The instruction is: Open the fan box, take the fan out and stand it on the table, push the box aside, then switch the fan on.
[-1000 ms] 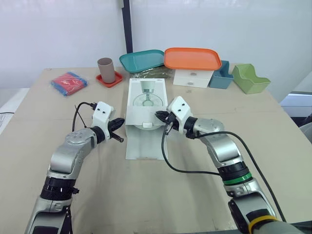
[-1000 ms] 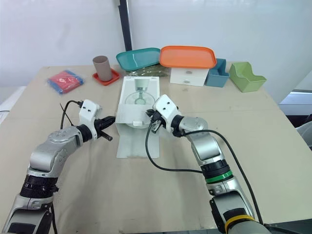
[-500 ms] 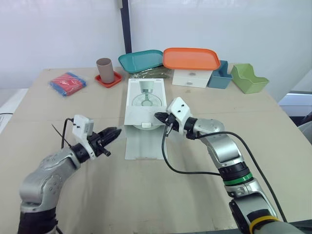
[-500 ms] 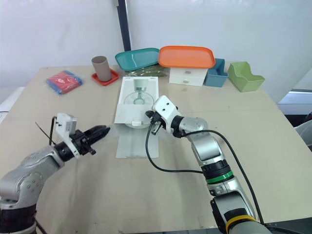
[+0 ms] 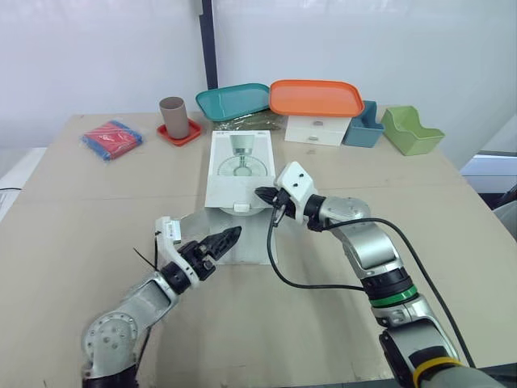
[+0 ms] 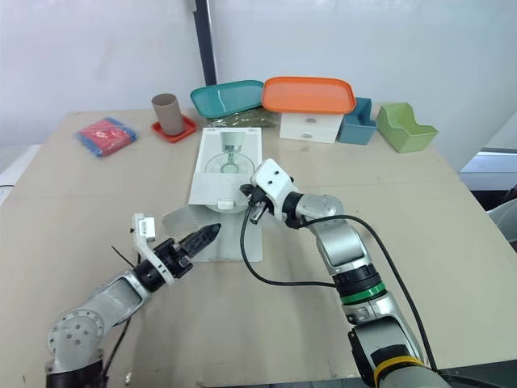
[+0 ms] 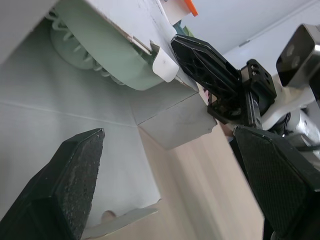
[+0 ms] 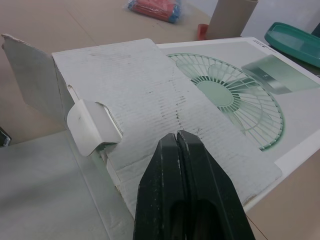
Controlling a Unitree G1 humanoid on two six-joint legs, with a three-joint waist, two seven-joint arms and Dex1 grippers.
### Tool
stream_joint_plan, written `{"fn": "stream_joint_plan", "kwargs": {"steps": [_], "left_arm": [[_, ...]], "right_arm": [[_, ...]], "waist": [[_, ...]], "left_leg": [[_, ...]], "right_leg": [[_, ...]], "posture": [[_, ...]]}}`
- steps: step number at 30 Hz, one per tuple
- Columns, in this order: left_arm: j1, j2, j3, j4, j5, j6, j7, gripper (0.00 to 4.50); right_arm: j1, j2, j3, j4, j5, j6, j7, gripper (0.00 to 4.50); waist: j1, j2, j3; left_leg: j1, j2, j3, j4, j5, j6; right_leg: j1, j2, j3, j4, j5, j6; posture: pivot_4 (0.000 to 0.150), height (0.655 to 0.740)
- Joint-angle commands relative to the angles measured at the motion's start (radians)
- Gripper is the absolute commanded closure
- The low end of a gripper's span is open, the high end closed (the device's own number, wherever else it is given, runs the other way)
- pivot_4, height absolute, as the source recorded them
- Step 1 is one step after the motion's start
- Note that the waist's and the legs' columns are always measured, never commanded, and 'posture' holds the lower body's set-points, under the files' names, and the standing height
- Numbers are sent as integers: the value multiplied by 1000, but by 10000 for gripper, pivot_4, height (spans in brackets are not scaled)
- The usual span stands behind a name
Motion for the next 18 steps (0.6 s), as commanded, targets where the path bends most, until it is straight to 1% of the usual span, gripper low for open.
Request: {"fn": "stream_joint_plan", "kwargs": {"steps": [1, 4, 7, 18], "left_arm": [[-20, -15, 44, 40, -86, -11, 96, 780], [-30, -24, 62, 75, -141, -20, 150, 780], [-54, -21, 54, 109, -157, -19, 174, 780], [-132, -1, 9, 210, -130, -36, 185, 780]], "right_arm": [[-12, -8, 0, -4, -3, 4, 8, 45000], [-8, -11, 0, -11, -3, 7, 8, 45000], [-7, -13, -1, -12, -3, 9, 7, 45000], [0, -20, 1, -27, -4, 17, 7, 45000]], "waist": [[0, 0, 0], [0, 0, 0], [1, 0, 0], [1, 0, 0]], "left_leg": [[0, 0, 0, 0, 0, 0], [0, 0, 0, 0, 0, 0], [0, 0, 0, 0, 1, -1], [0, -1, 0, 0, 2, -3]], "right_leg": [[0, 0, 0, 0, 0, 0], [0, 0, 0, 0, 0, 0], [0, 0, 0, 0, 0, 0], [0, 0, 0, 0, 0, 0]], "posture": [[1500, 7400], [1500, 7400], [1500, 7400], [1500, 7400]]}}
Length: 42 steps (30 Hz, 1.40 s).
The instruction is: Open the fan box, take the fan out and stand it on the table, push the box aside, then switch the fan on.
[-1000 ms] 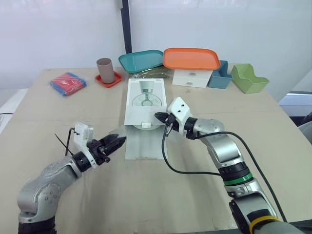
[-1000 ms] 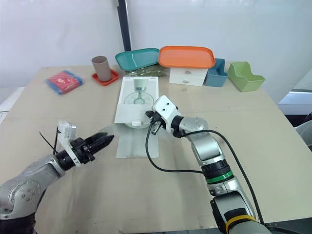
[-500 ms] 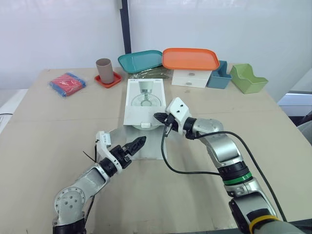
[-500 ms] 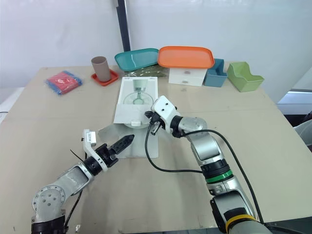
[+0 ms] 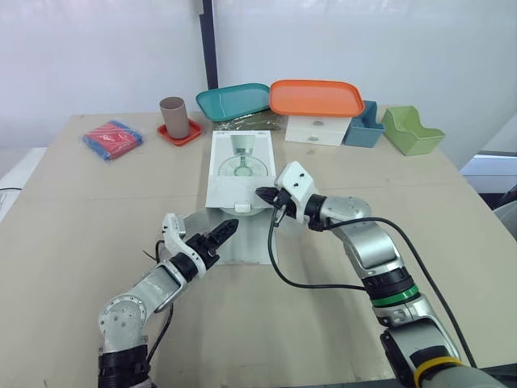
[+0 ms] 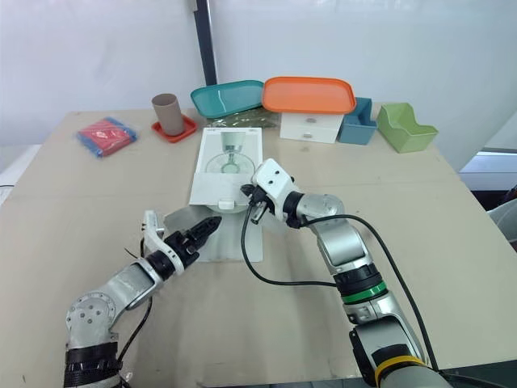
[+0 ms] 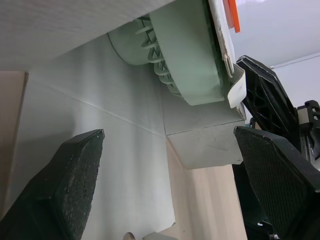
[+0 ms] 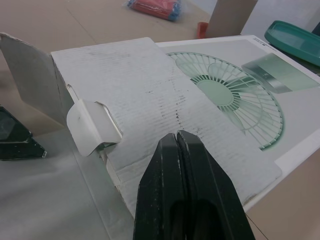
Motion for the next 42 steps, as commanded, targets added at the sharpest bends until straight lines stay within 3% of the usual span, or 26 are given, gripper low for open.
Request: {"fn": "stream_joint_plan", "kwargs": {"steps": [1, 12, 24, 42], "left_arm": [[-33, 9, -5, 37, 4, -12, -3, 780], [-49, -13, -26, 97, -64, 28, -12, 780], [-90, -27, -44, 153, 26, -16, -11, 780], [-138, -19, -46, 205, 48, 51, -37, 780]], "right_arm": [[0, -12, 1, -24, -4, 9, 7, 45000], [7, -25, 1, -39, -3, 17, 6, 45000], [8, -27, 7, -41, -4, 16, 7, 45000], [15, -24, 10, -45, -7, 21, -1, 45000]], "waist": [[1, 0, 0], [9, 0, 0], [11, 0, 0], [18, 0, -1]], "left_leg": [[0, 0, 0, 0, 0, 0], [0, 0, -1, 0, 0, -1], [0, -1, -2, 0, 1, -2], [-1, -3, -5, 0, 1, -3]], "right_leg": [[0, 0, 0, 0, 0, 0], [0, 0, 0, 0, 0, 0], [1, 0, 0, 0, 0, 0], [2, -1, -1, -1, -1, 2]], "posture": [[1500, 7400], [1500, 7400], [1500, 7400], [1500, 7400]]}}
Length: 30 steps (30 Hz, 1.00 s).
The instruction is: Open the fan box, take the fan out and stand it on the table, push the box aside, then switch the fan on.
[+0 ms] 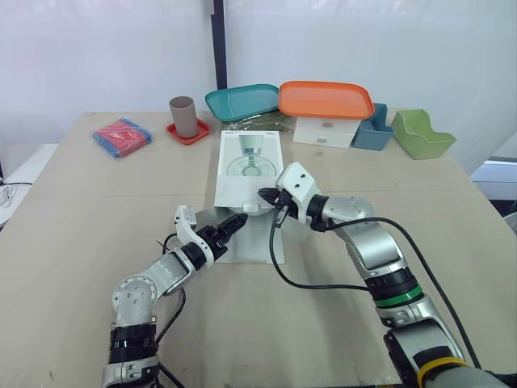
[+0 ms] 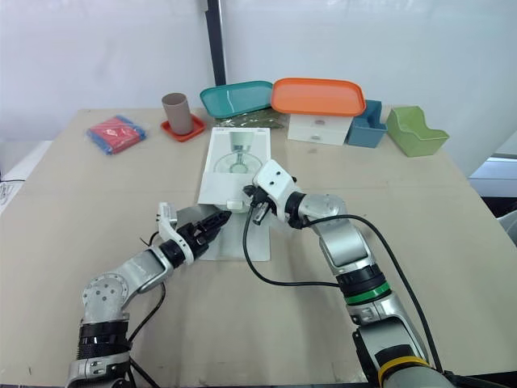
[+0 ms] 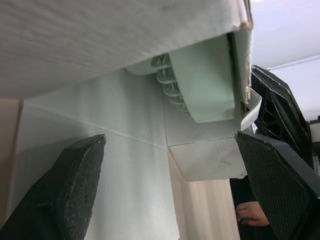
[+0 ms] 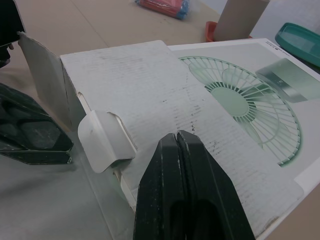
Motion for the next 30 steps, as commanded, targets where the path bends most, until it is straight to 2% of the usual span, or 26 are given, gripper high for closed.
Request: {"fn": "stream_joint_plan", "kwargs": {"steps": [1, 5, 13, 21, 30], "left_arm": [[-17, -12, -26, 41, 17, 19, -2, 780], [-41, 5, -30, 43, 40, 32, -14, 780], [-5, 24, -59, -62, -15, 136, -42, 780], [25, 115, -47, -105, -135, 246, -101, 780], [75, 208, -68, -136, -258, 285, -147, 780]], "right_arm": [[9, -2, 0, -25, -1, 6, 2, 45000], [10, -1, 1, -26, -2, 8, 1, 45000], [11, -1, -2, -26, -5, 10, -4, 45000], [14, 0, -1, -26, -4, 10, -3, 45000], [16, -1, 2, -26, -5, 8, 0, 45000]], "waist": [[0, 0, 0], [0, 0, 0], [0, 0, 0], [-2, 0, 0], [-7, 0, 0]], "left_leg": [[0, 0, 0, 0, 0, 0], [0, 0, 0, 0, 0, 0], [-1, 0, -1, 0, 0, 0], [-1, 0, -1, -1, 0, 0], [-1, 0, -1, -1, 0, 0]], "right_leg": [[0, 0, 0, 0, 0, 0], [0, 0, 0, 0, 0, 0], [0, 0, 0, -1, 0, 0], [-1, 0, 0, -1, 0, 0], [-1, 0, 0, -1, 0, 0]], "posture": [[1500, 7400], [1500, 7400], [1500, 7400], [1500, 7400], [1500, 7400]]}}
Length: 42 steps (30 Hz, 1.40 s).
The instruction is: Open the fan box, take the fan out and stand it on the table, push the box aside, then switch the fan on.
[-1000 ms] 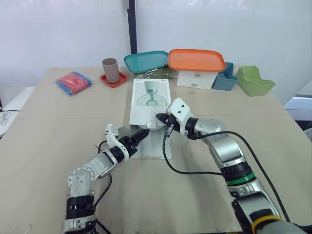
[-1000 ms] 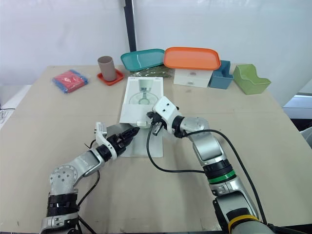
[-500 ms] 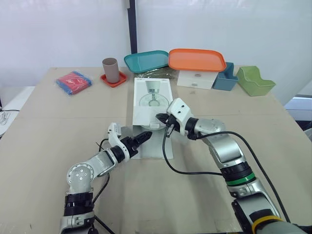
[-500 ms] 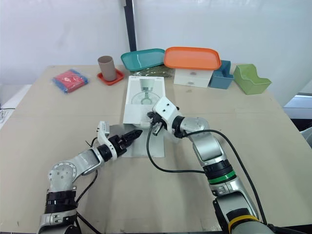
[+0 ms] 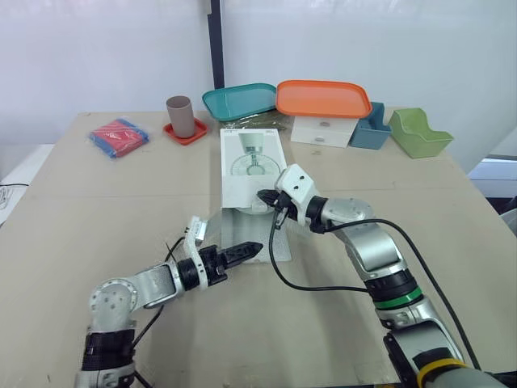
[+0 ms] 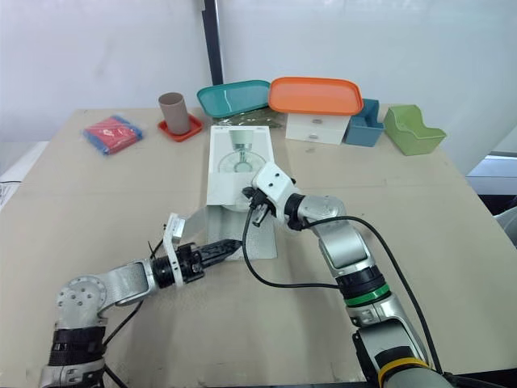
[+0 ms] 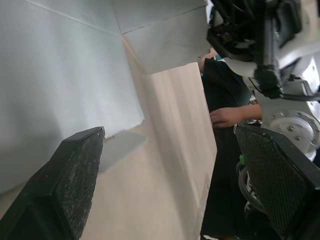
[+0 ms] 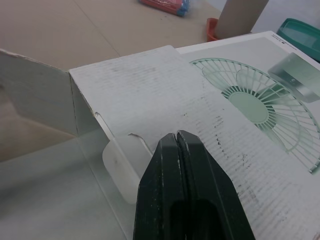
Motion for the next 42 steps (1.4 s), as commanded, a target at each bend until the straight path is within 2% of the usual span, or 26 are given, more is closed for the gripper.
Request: {"fn": "stream_joint_plan", "kwargs": {"steps": [1, 4, 11, 22, 42], "left_arm": [[-2, 5, -31, -20, -44, 2, -2, 780], [-12, -6, -56, -14, -56, -7, 0, 780], [-51, -74, -88, 80, 23, -66, 78, 780], [-108, -119, -13, 172, 41, -161, 123, 780], [-146, -188, 16, 241, 238, -301, 173, 780]], "right_arm": [[8, -3, 0, -14, -1, 1, 3, 45000], [5, -1, 1, -11, -2, -2, 3, 45000], [6, -3, 1, -16, -3, -1, 4, 45000], [18, -6, -1, -32, -5, 4, -2, 45000], [27, 7, 0, -37, -6, 12, -18, 45000]], "waist": [[0, 0, 0], [1, 0, 0], [1, 0, 0], [1, 0, 0], [1, 0, 0]], "left_leg": [[0, 0, 0, 0, 0, 0], [0, 0, 0, 0, 0, 0], [0, 0, 0, 0, 0, 0], [0, 0, 0, 0, 0, -1], [0, 0, 0, 0, 0, -1]], "right_leg": [[0, 0, 0, 0, 0, 0], [0, 0, 0, 0, 0, 0], [0, 0, 0, 0, 0, 0], [0, 0, 0, -1, 0, 0], [0, 0, 0, -1, 0, 0]], "posture": [[1500, 7400], [1500, 7400], [1500, 7400], [1500, 7400], [1500, 7400]]}}
